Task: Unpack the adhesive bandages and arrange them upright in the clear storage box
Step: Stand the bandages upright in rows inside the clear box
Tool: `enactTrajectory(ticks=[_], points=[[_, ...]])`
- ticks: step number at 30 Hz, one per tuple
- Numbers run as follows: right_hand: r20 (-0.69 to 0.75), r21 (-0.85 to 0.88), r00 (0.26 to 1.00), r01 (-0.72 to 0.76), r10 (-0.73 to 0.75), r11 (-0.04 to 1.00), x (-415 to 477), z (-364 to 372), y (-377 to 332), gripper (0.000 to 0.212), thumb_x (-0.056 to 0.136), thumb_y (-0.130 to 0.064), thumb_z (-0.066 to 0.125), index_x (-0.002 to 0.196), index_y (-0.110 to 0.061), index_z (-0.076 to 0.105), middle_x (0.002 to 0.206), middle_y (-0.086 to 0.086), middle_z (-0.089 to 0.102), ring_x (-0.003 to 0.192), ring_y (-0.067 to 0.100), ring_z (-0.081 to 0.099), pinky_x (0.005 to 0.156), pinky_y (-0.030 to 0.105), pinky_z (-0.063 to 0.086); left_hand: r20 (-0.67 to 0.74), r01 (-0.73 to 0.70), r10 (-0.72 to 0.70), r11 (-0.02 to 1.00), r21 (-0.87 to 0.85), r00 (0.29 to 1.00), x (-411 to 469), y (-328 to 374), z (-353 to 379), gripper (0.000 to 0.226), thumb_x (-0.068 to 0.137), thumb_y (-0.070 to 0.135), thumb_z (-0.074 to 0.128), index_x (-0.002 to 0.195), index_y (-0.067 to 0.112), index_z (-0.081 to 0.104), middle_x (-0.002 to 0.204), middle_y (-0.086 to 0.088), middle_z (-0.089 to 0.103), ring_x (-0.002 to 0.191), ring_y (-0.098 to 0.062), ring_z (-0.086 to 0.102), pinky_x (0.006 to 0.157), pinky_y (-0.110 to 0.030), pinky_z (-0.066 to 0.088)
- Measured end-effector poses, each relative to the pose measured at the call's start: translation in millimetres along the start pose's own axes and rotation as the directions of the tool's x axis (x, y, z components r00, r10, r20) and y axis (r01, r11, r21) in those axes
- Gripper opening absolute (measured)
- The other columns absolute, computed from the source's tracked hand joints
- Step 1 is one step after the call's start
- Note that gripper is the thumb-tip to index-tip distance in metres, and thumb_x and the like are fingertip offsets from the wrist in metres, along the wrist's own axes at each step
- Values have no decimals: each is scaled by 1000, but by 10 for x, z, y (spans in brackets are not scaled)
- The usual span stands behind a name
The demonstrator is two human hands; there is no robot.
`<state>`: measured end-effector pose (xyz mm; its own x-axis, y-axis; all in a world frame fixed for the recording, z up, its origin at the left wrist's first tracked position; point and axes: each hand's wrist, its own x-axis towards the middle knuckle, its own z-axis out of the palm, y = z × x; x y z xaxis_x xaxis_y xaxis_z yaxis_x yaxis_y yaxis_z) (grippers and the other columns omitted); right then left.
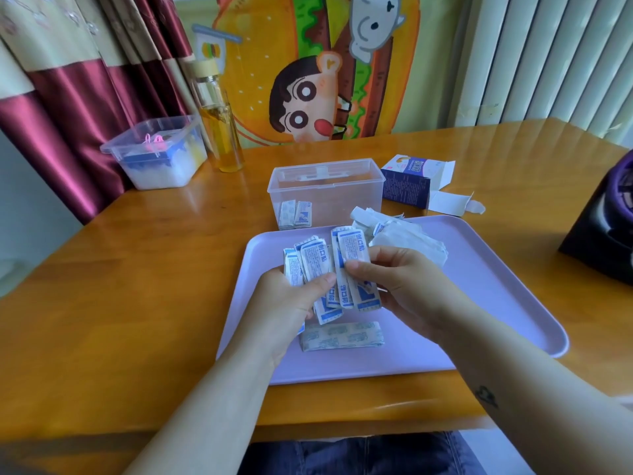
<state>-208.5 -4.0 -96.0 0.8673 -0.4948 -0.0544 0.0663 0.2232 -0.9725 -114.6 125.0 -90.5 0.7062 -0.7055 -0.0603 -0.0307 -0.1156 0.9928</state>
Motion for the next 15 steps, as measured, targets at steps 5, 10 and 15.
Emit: enactTrajectory(ticks=[5,10,15], points=[[-90,-93,995,43,-51,995,-9,41,13,15,87,-11,63,78,-15,75,94,23,71,102,57,53,91,74,32,-54,-53,52,999,-5,997,31,48,33,17,94,19,56,77,17,60,40,10,47,40,-5,45,58,-27,37],[-56,-81,996,66,-71,995,-19,-2,-24,16,90,-10,56,98,-5,70,98,16,72,92,33,69,85,50,54,-73,-132,130,991,-25,989,-15,115,7,6,88,18,63,89,23,66,49,16,61,42,3,53,46,-10,40],[-49,-36,984,169,-171,985,-52,-2,-7,19,90,-9,55,101,-4,69,95,13,73,83,20,70,62,24,53,-129,-106,97,992,-66,987,30,110,16,7,85,17,66,90,22,67,58,14,67,42,3,54,43,-9,39]])
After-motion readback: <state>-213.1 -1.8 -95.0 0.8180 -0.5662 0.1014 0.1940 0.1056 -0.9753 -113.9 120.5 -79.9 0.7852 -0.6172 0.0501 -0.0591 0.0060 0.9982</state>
